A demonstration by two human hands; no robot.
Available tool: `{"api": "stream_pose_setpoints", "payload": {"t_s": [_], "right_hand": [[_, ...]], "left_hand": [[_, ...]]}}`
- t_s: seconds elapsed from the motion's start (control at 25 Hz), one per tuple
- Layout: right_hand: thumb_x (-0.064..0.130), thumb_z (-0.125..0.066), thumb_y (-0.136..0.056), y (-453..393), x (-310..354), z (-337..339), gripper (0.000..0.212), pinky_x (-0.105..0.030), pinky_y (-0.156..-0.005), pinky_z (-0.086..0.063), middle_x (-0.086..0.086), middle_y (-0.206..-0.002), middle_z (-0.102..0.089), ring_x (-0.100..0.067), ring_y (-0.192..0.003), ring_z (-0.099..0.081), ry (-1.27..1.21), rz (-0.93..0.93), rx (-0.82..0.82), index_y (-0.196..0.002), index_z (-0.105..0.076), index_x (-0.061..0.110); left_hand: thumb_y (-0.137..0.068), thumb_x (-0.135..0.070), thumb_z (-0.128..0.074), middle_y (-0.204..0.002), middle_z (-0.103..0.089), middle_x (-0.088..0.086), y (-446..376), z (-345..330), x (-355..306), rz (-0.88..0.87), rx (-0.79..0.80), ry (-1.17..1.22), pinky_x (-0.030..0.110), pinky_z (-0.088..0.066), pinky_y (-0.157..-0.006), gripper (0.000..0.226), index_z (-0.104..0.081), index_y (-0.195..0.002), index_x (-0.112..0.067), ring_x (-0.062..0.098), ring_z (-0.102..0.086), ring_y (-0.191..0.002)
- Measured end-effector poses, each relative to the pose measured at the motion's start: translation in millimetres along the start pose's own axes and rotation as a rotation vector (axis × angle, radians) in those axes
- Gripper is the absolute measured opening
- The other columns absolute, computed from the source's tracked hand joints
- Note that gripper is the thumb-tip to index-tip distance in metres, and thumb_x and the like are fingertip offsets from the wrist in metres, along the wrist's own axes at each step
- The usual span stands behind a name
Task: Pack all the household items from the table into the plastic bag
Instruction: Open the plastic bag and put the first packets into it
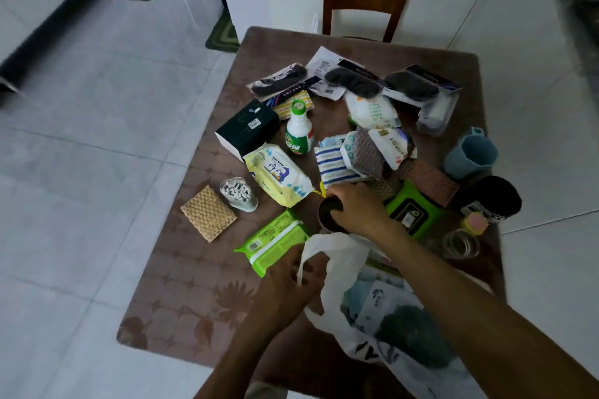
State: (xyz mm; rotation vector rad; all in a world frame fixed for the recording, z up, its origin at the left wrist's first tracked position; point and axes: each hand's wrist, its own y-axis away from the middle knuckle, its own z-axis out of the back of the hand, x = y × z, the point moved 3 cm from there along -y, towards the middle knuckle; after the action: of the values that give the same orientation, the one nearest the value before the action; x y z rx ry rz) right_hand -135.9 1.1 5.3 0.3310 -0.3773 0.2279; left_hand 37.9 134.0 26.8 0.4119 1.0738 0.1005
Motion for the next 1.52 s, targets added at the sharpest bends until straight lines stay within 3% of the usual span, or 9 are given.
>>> {"api": "stream_pose_setpoints", "payload": {"t_s": [0.08,0.2,0.4,0.56,0.76,1.0,1.28,1.4,1.52], "right_hand": [[0.016,-0.062,-0.086,-2.1,2.2,4.9,0.028,-0.04,-0.089,-0.049,-0.01,-0.116,-0.065,-0.03,-0.108,-0.058,-0.073,0.023,-0.108,-0.114,-0.065,0.011],[0.01,-0.065,-0.086,6.4,2.7,16.3,0.023,-0.04,-0.089,-0.05,-0.011,-0.112,-0.066,-0.026,-0.103,-0.061,-0.274,0.03,-0.203,-0.108,-0.069,0.008],[0.011,-0.064,-0.088,68.6,-2.7,25.1,0.016,-0.024,-0.073,-0.05,0.005,-0.095,-0.068,-0.008,-0.086,-0.062,-0.523,-0.117,-0.362,-0.101,-0.07,0.018],[0.012,-0.063,-0.091,130.9,-21.2,31.5,0.015,-0.034,-0.071,-0.059,0.011,-0.088,-0.069,-0.01,-0.085,-0.066,-0.811,-0.338,-0.401,-0.096,-0.07,0.024],[0.016,-0.066,-0.09,187.7,-1.2,55.4,0.013,-0.026,-0.07,-0.057,0.001,-0.093,-0.074,-0.016,-0.087,-0.071,-1.083,-0.25,-0.463,-0.096,-0.069,0.027],[0.025,-0.086,-0.066,198.5,19.3,53.7,0.053,-0.03,-0.08,-0.056,0.004,-0.117,-0.071,-0.02,-0.109,-0.067,-1.528,-0.208,-0.358,-0.112,-0.068,0.043],[0.008,-0.058,-0.078,252.0,-74.8,32.5,0.059,-0.046,-0.085,-0.055,-0.015,-0.134,-0.06,-0.036,-0.123,-0.056,-1.99,-0.49,-0.573,-0.137,-0.053,0.015],[0.01,-0.063,-0.078,265.6,-90.4,23.4,0.06,-0.046,-0.087,-0.056,-0.014,-0.13,-0.063,-0.034,-0.12,-0.06,-1.832,-0.477,-0.494,-0.137,-0.052,0.014],[0.011,-0.083,-0.061,261.2,-88.7,16.3,0.068,-0.031,-0.077,-0.058,0.006,-0.114,-0.072,-0.019,-0.105,-0.068,-1.421,-0.434,-0.354,-0.12,-0.063,0.037]], "left_hand": [[-0.074,-0.057,-0.069,-0.096,-0.07,-0.021,-1.5,6.5,7.2,0.008,0.084,0.1,0.014,-0.05,-0.076,0.031,-0.064,-0.103,-0.046,-0.003,-0.065,-0.093],[-0.076,-0.069,-0.06,-0.114,-0.07,-0.008,-26.1,21.5,38.4,0.055,-0.207,0.126,0.025,-0.048,-0.096,0.048,-0.068,-0.109,-0.036,0.011,-0.06,-0.114],[-0.071,-0.052,-0.074,-0.151,-0.03,0.009,-68.1,22.4,85.5,0.212,0.0,-0.817,0.049,-0.03,-0.106,0.103,-0.016,-0.153,-0.025,0.032,-0.031,-0.135],[-0.056,-0.042,-0.085,-0.137,-0.047,0.02,-59.6,17.8,72.5,0.345,-0.124,-0.223,0.044,-0.043,-0.093,0.11,-0.032,-0.145,-0.006,0.035,-0.046,-0.122],[-0.04,-0.047,-0.078,-0.122,-0.06,0.003,-6.0,38.4,-12.3,-0.073,-0.278,0.055,0.038,-0.053,-0.081,0.106,-0.043,-0.137,-0.02,0.02,-0.058,-0.107],[-0.063,-0.051,-0.079,-0.13,-0.052,-0.006,16.8,-19.1,-135.6,-0.543,0.117,-0.165,0.029,-0.044,-0.097,0.096,-0.036,-0.144,-0.022,0.009,-0.051,-0.117],[-0.06,-0.086,-0.052,-0.163,0.012,0.001,39.7,-74.1,-70.2,-0.395,0.164,-0.731,0.052,-0.017,-0.115,0.12,0.012,-0.15,-0.041,0.026,0.0,-0.149],[-0.076,-0.046,-0.07,-0.15,-0.034,0.007,41.7,-82.8,-48.9,-0.214,-0.002,-0.567,0.038,-0.051,-0.093,0.087,-0.025,-0.149,-0.033,0.023,-0.044,-0.124],[-0.092,-0.024,-0.061,-0.077,-0.07,0.0,30.6,-54.3,-34.9,-0.04,-0.281,-0.057,0.02,-0.049,-0.052,0.008,-0.066,-0.087,-0.029,0.016,-0.063,-0.065]]}}
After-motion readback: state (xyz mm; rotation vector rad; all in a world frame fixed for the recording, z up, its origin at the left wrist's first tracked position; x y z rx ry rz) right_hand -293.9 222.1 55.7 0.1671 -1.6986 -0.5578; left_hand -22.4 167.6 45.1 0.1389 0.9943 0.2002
